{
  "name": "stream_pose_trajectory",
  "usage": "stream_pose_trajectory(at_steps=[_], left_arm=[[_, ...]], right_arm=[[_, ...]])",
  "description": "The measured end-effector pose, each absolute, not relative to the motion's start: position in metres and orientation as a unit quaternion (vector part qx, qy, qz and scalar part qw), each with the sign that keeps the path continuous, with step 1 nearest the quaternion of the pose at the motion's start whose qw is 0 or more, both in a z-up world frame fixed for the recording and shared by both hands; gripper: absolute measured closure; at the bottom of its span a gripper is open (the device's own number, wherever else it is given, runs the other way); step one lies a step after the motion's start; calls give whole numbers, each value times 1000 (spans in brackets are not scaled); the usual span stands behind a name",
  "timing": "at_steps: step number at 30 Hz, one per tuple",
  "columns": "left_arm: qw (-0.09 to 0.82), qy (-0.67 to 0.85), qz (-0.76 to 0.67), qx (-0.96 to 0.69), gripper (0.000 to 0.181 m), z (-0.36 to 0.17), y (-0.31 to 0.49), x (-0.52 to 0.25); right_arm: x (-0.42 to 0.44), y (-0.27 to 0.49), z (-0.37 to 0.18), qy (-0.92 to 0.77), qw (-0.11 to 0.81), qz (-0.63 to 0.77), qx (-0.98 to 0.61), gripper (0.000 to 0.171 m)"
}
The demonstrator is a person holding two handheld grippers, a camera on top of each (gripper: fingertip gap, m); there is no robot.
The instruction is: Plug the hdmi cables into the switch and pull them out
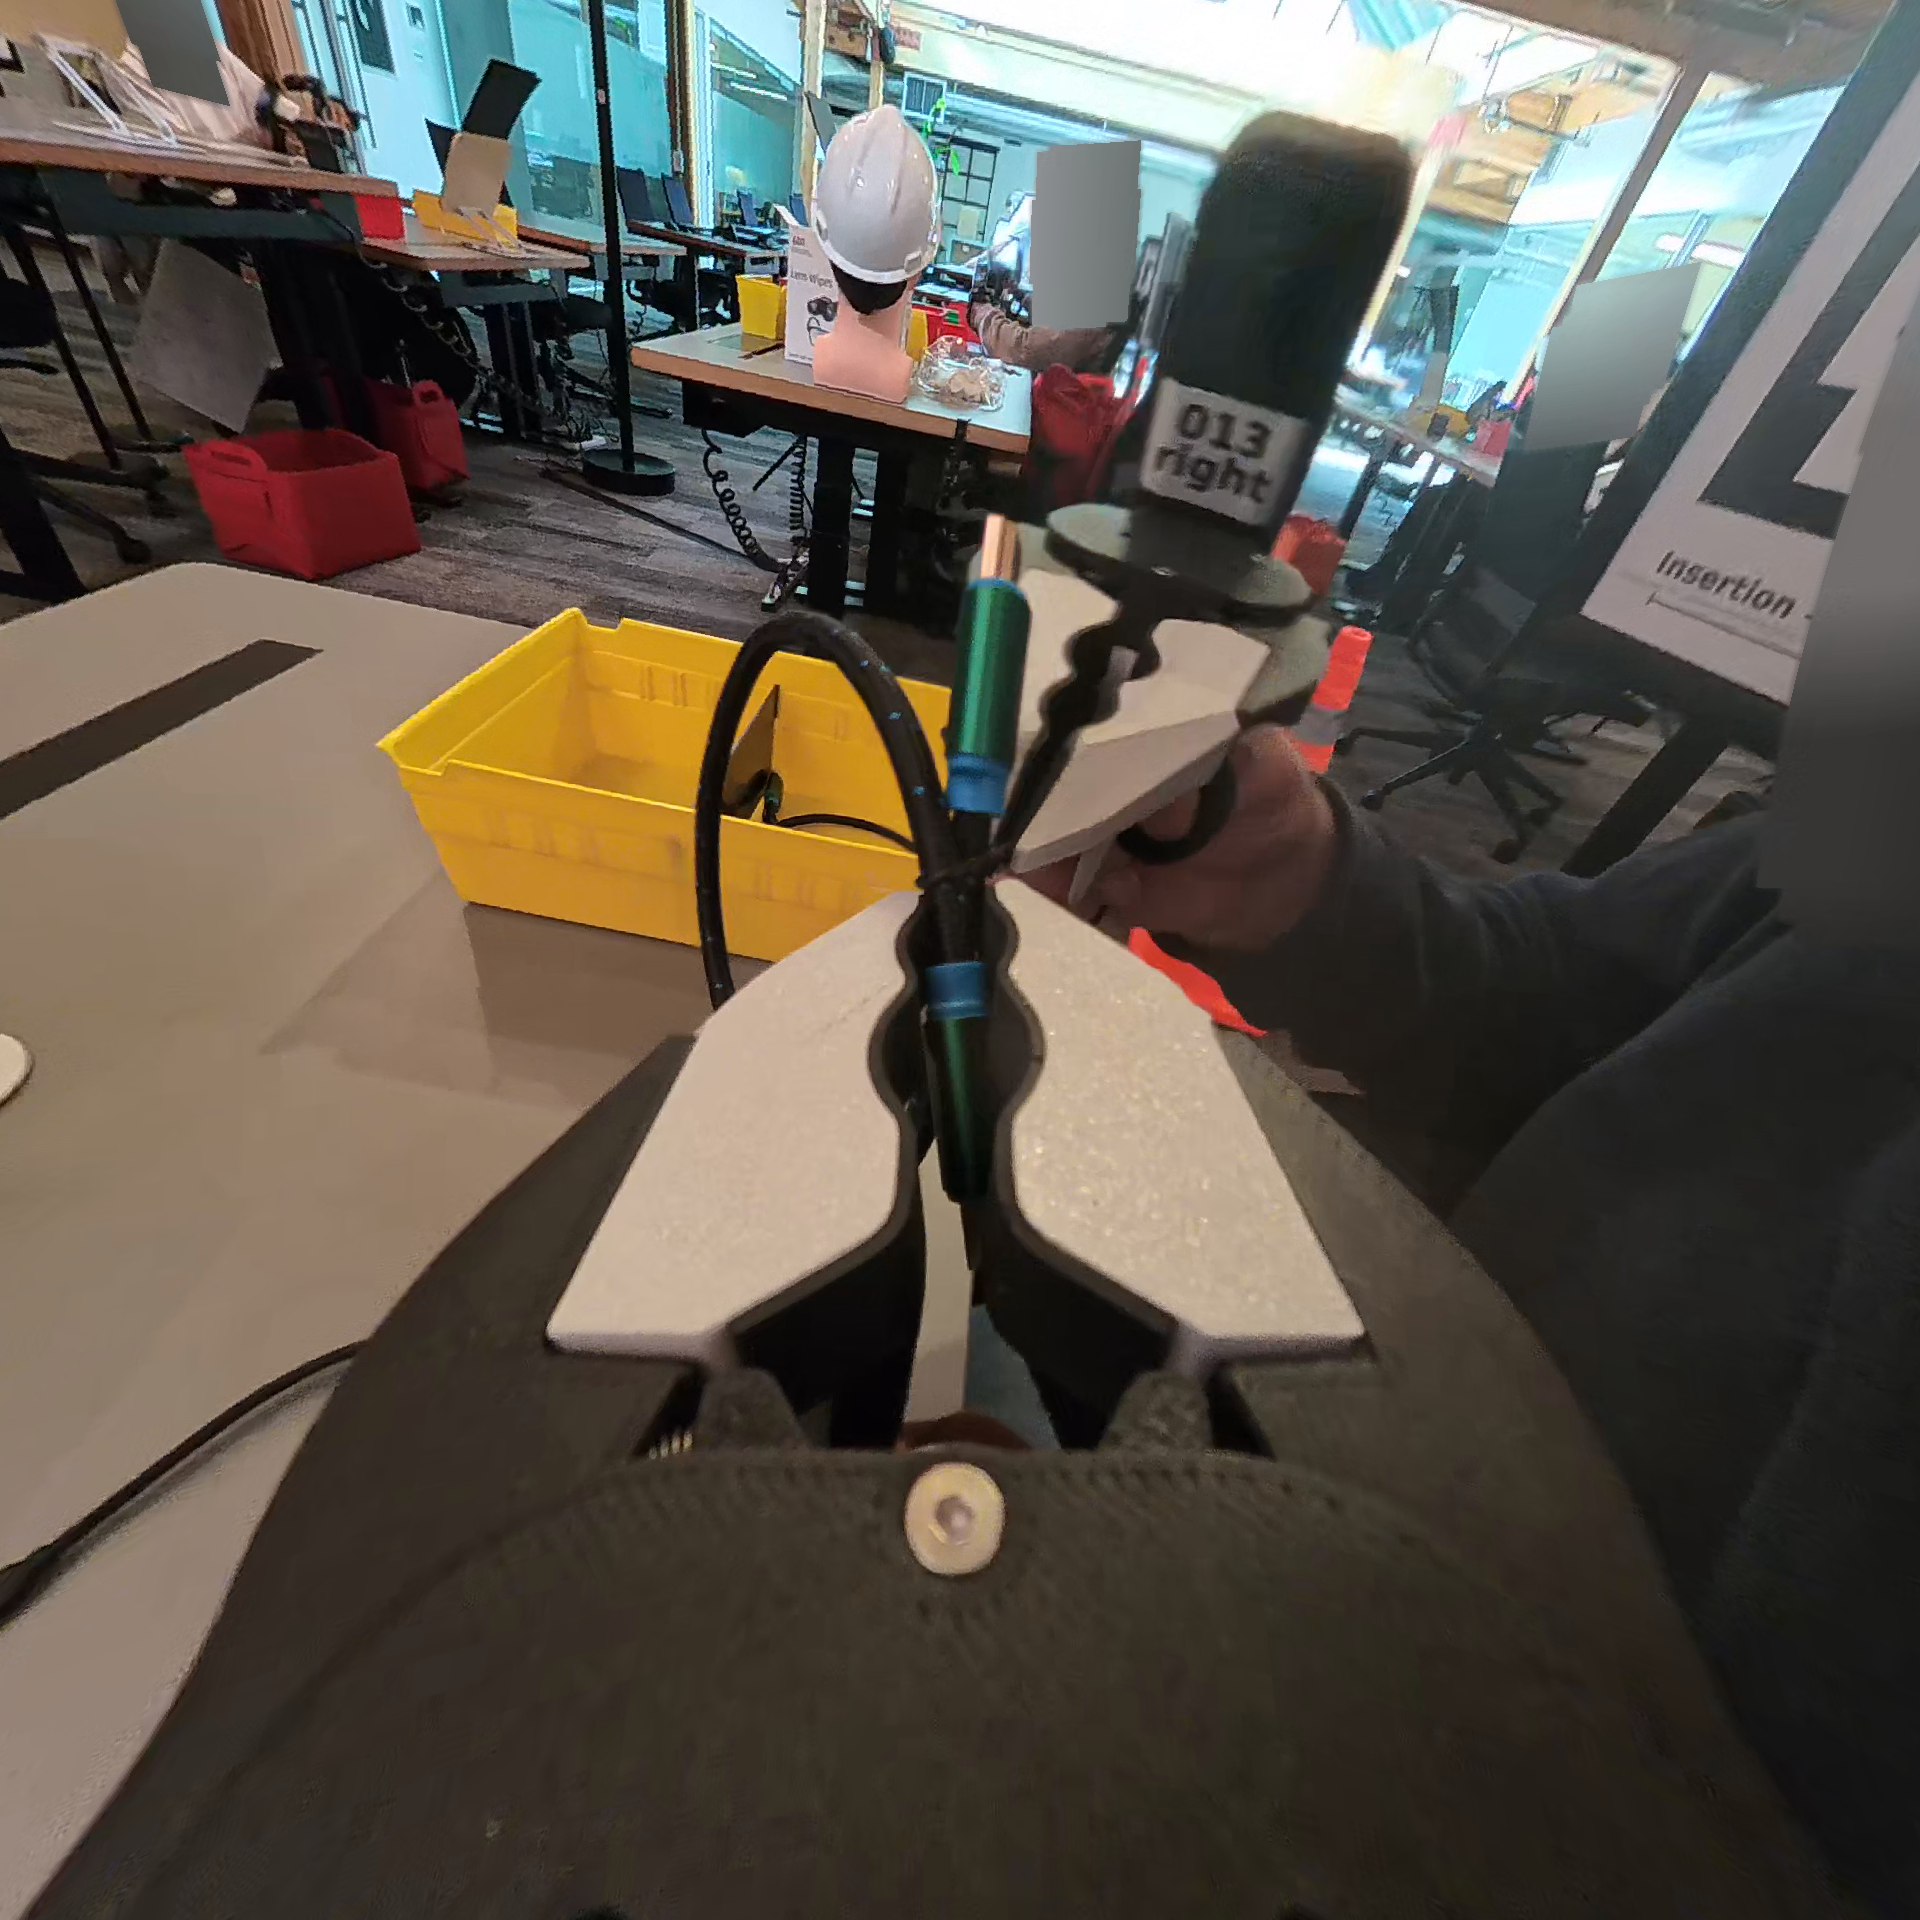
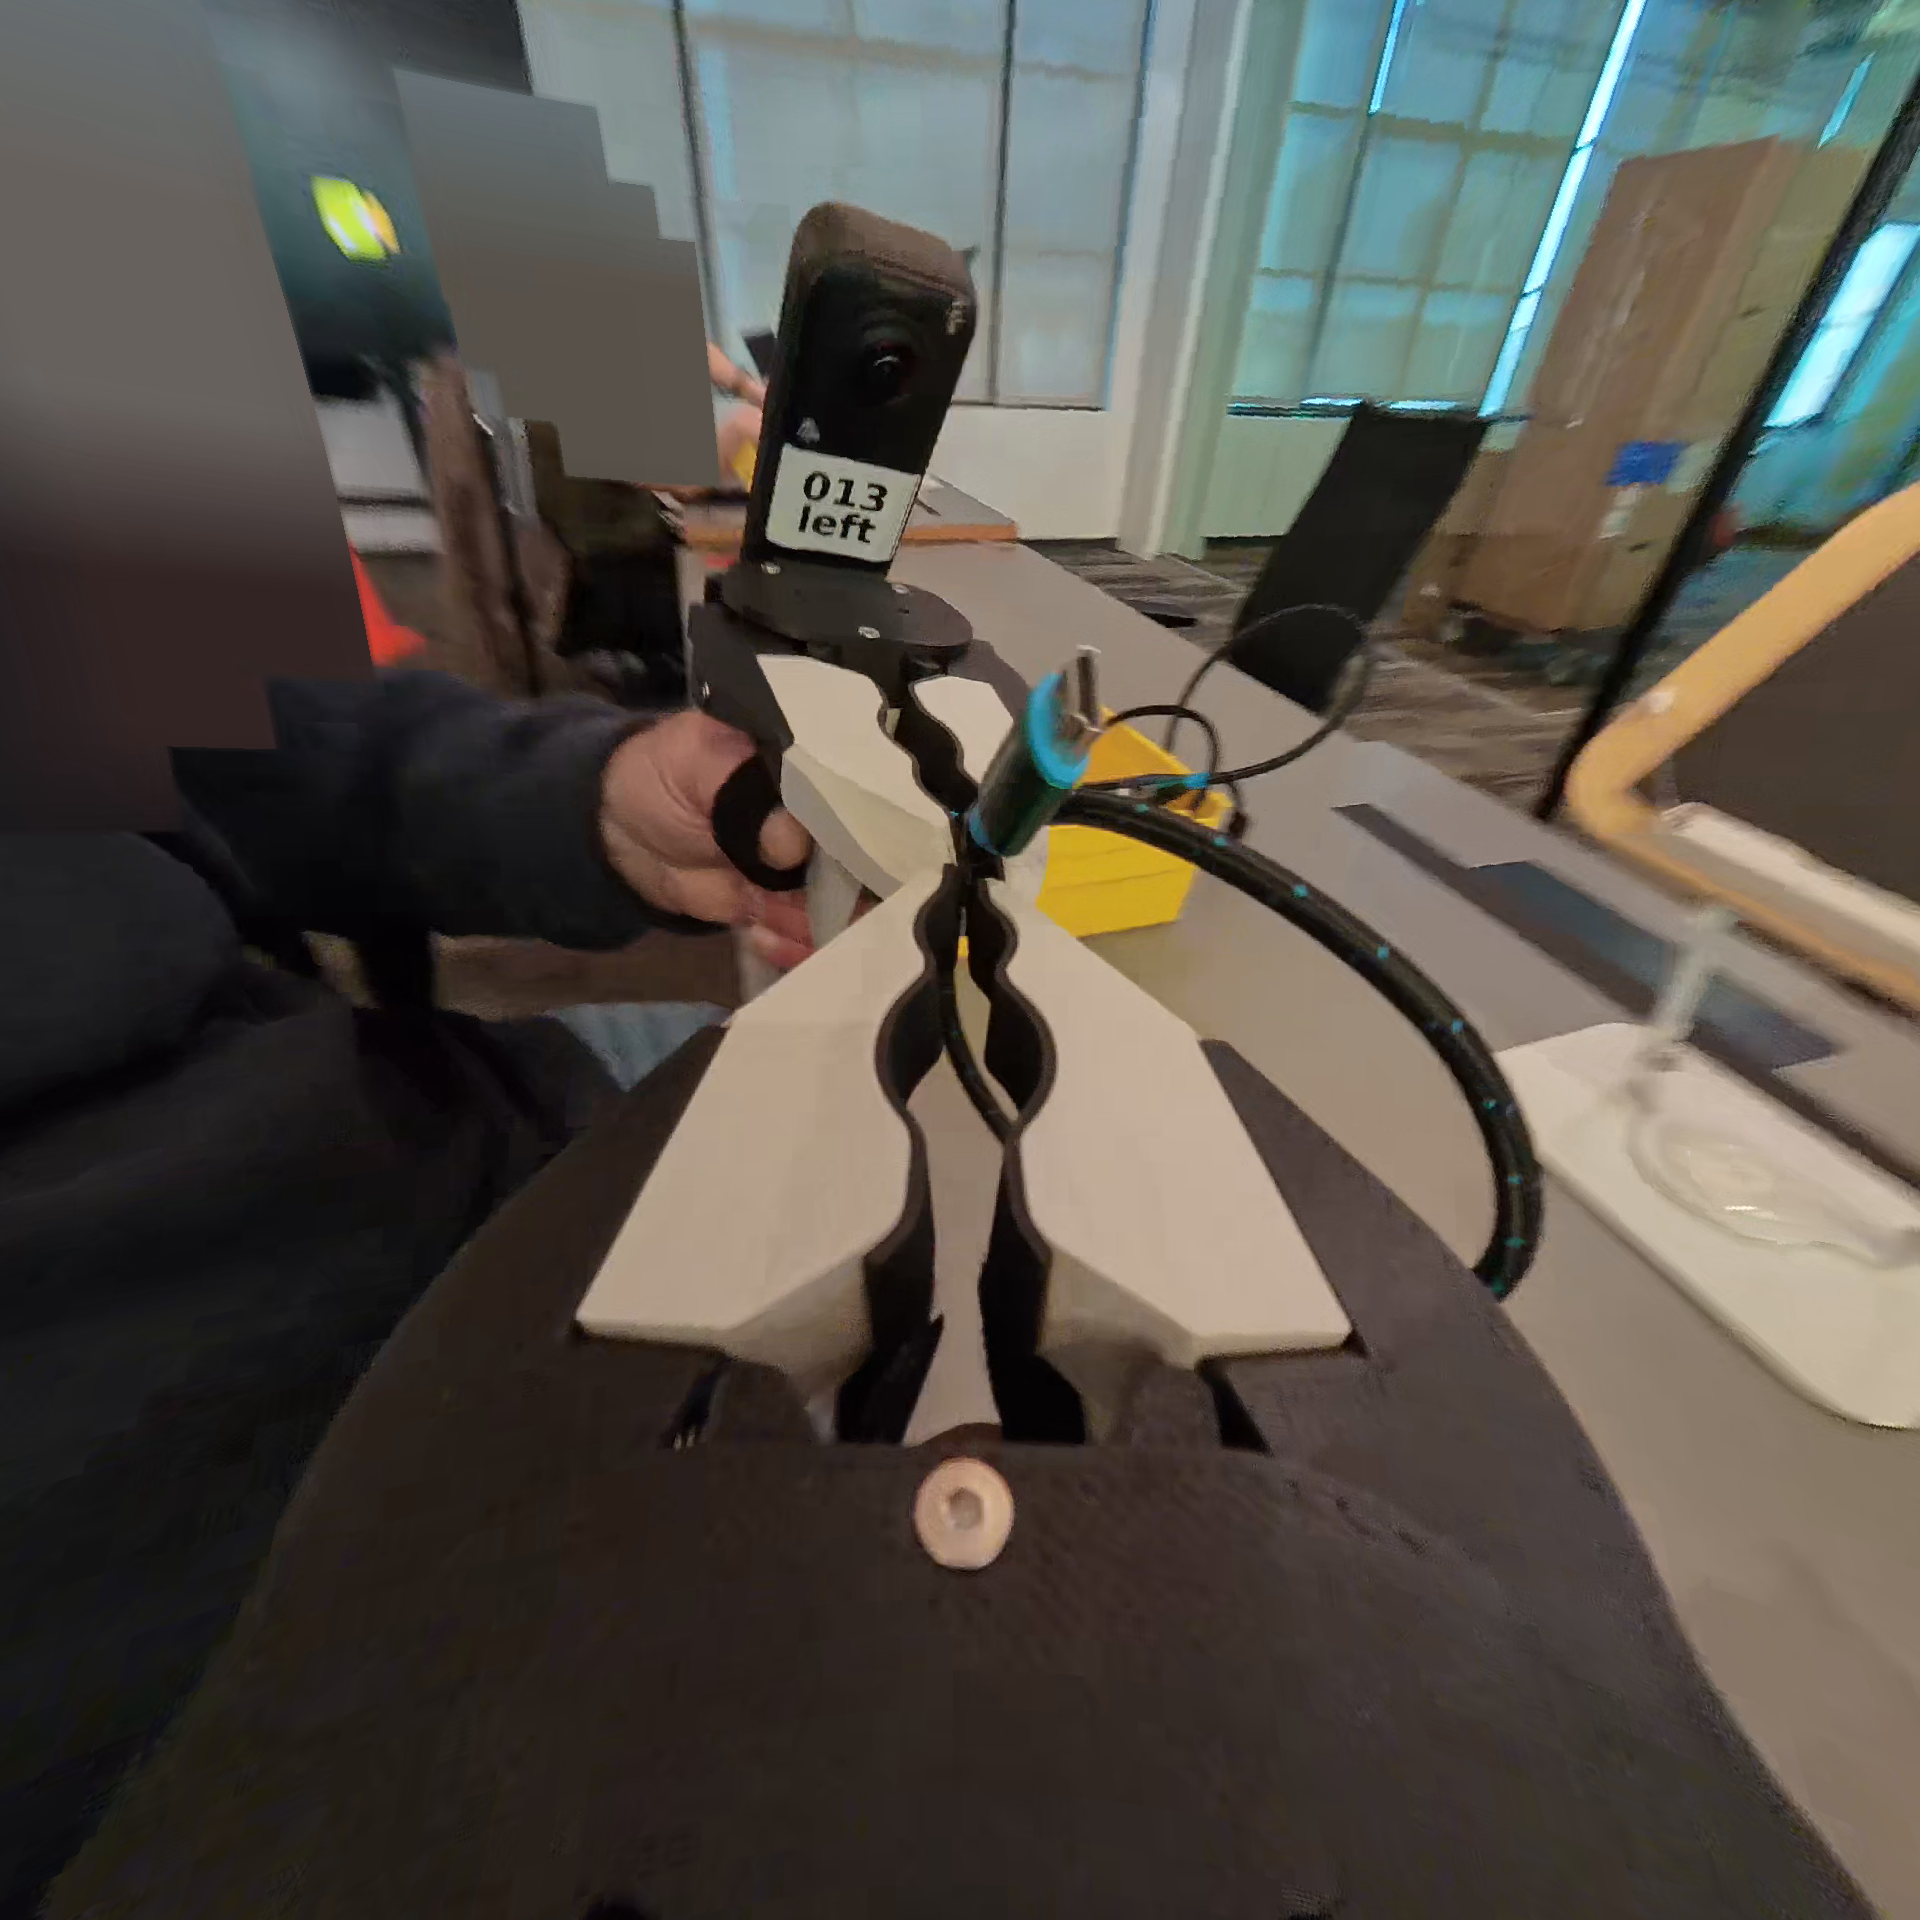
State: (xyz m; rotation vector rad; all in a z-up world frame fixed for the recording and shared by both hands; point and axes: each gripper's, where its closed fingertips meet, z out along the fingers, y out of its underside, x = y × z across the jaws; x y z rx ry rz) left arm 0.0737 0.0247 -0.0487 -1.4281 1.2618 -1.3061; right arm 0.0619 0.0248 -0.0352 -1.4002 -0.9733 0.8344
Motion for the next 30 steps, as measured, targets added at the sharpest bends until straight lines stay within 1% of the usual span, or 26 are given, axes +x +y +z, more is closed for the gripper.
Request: stream_pose_trajectory(at_steps=[3, 5, 7, 9, 11, 15, 18, 22, 23, 25, 27, 29, 30], left_arm=[[390, 485, -530, -576, 175, -48, 25, 74], [376, 473, -544, -582, 175, -48, 24, 75], [360, 459, -559, -590, 175, -50, 24, 75], [345, 448, -567, -599, 175, -53, 25, 77], [330, 436, -583, -601, 175, -55, 25, 77], [321, 432, -590, -602, 175, -54, 23, 78], [307, 419, -606, -602, 174, -55, 23, 78], [341, 355, -624, -607, 175, -41, 61, 56], [350, 371, -610, -606, 175, -40, 62, 55], [356, 408, -594, -595, 175, -38, 50, 59], [379, 440, -555, -595, 175, -45, 45, 65], [392, 445, -558, -581, 175, -41, 41, 65], [396, 444, -566, -571, 175, -36, 39, 64]], right_arm=[[63, 26, -35, -457, 616, 234, -598, 171], [62, 25, -37, -499, 633, 116, -580, 171], [64, 26, -39, -547, 632, -30, -548, 171], [65, 28, -42, -590, 605, -191, -499, 171], [64, 28, -43, -605, 584, -265, -471, 171], [66, 25, -42, -616, 574, -324, -431, 171], [68, 23, -47, -622, 574, -318, -427, 171], [76, 20, -54, -621, 575, -292, -445, 171], [73, 17, -54, -616, 590, -242, -462, 171], [67, 14, -45, -580, 627, -98, -510, 171], [69, 18, -31, -529, 651, 5, -544, 171], [72, 26, -27, -486, 644, 95, -583, 159], [72, 29, -27, -468, 637, 138, -597, 159]])
